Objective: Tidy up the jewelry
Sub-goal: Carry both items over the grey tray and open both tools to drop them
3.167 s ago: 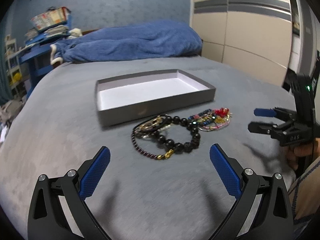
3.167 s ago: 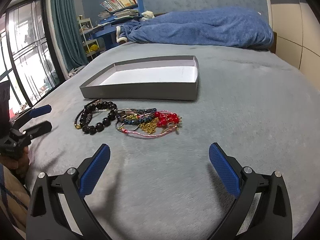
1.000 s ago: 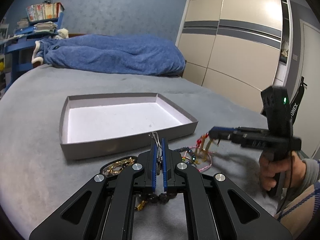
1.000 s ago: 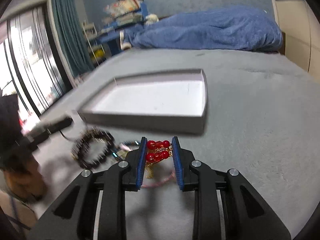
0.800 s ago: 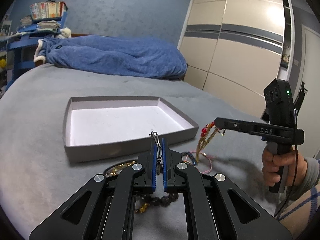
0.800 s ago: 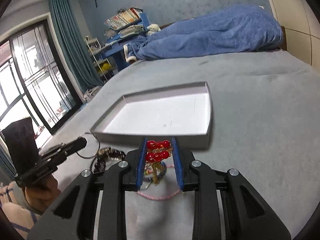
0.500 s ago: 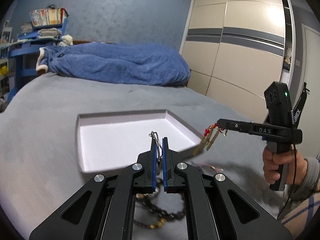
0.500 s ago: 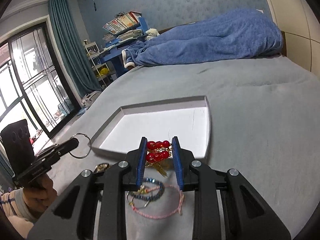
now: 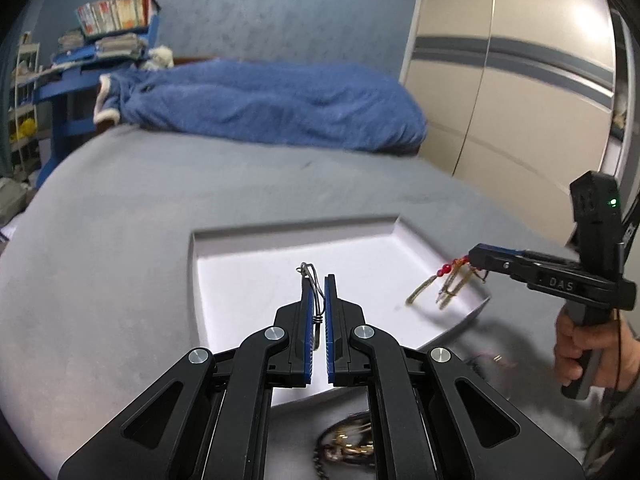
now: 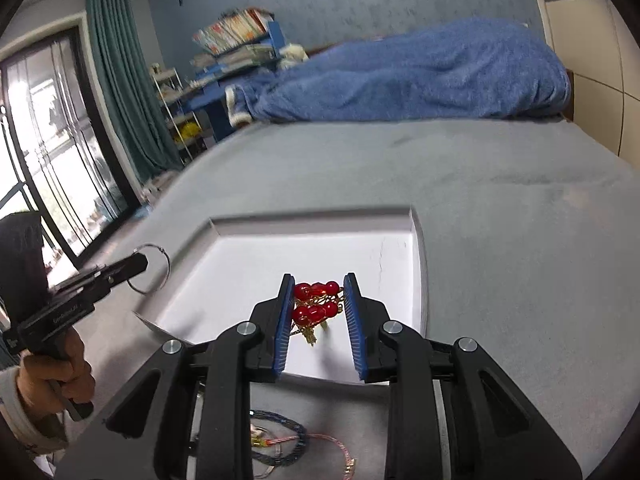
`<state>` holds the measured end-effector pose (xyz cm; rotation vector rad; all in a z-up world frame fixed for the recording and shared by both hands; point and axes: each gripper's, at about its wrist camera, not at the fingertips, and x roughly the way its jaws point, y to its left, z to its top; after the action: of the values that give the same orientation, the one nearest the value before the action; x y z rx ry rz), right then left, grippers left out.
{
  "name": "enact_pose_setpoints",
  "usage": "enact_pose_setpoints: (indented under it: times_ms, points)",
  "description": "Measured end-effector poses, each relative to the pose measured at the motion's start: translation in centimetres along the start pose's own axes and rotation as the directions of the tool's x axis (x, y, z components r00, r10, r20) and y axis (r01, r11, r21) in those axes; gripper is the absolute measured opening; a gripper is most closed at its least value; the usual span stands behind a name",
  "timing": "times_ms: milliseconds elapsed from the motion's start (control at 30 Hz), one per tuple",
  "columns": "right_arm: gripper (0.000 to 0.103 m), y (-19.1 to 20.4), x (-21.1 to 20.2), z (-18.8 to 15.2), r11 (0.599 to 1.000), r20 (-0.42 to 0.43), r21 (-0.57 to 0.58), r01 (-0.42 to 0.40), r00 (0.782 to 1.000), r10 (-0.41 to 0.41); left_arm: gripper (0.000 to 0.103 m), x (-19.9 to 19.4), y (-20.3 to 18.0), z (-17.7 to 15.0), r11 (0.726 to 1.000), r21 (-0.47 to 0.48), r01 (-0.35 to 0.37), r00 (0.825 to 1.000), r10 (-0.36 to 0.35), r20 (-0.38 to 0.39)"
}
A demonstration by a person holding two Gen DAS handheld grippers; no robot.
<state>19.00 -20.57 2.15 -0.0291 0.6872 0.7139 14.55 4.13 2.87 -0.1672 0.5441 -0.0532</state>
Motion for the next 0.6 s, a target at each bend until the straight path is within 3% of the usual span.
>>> enact_pose_setpoints:
  times_ms: [200, 267, 367, 433, 600]
  points:
    - [0.025, 0.0, 2.6, -1.0, 0.997, -0.065, -0.039, 0.060, 0.996, -0.063, 0.006, 2.5, 0.5, -1.7, 0.999, 0.010, -0.031, 0.996, 0.032, -0.089]
    - [0.026, 0.1, 2.7, -1.1, 0.997, -0.064, -0.048, 0.060, 0.996, -0.063, 0.011, 2.8, 0.5, -2.0, 0.999, 0.012, -0.046, 0.993, 0.047, -0.110]
    - [0.039, 0.6, 2.5, -1.4, 0.995, -0.050, -0.077, 0.056, 0.997, -0.060, 0.045, 2.0, 0.0, -2.0, 0.997, 0.047, -0.065, 0.995, 0.069, -0.075]
    - [0.054, 1.0, 1.9, -1.6, 0.994, -0.029, -0.096, 0.048, 0.998, -0.051, 0.076, 1.0, -0.9, -2.3, 0.993, 0.084, -0.087, 0.995, 0.090, -0.033]
    - [0.060, 1.6, -0.4, -3.2, 0.994, 0.022, -0.105, 0.039, 0.999, -0.037, 0.080, -1.2, -2.3, -3.6, 0.987, 0.127, -0.097, 0.995, 0.097, 0.013]
